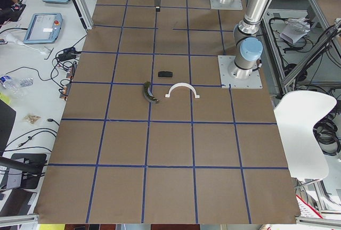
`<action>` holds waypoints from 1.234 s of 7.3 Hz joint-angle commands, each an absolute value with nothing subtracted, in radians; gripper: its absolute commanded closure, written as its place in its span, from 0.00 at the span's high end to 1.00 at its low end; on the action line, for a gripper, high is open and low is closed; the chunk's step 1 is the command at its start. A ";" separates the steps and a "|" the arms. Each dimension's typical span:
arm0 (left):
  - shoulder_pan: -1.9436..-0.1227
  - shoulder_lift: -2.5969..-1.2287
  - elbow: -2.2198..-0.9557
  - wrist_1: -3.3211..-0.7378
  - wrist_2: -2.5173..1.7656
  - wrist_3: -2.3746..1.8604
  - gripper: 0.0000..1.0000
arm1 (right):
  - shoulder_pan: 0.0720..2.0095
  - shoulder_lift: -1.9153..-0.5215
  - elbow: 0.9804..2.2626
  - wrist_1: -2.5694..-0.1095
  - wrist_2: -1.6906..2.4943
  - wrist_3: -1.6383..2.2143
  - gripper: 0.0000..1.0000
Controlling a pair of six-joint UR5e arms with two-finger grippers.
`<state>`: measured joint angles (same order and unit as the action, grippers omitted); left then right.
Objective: Place bearing gear from tray to pile
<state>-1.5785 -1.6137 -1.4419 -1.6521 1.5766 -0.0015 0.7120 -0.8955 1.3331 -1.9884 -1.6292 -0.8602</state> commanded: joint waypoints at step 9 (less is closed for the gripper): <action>-1.577 -1.614 -1.440 -1.652 1.575 -0.002 1.00 | 1.530 -1.091 1.353 -1.759 -1.597 0.031 0.16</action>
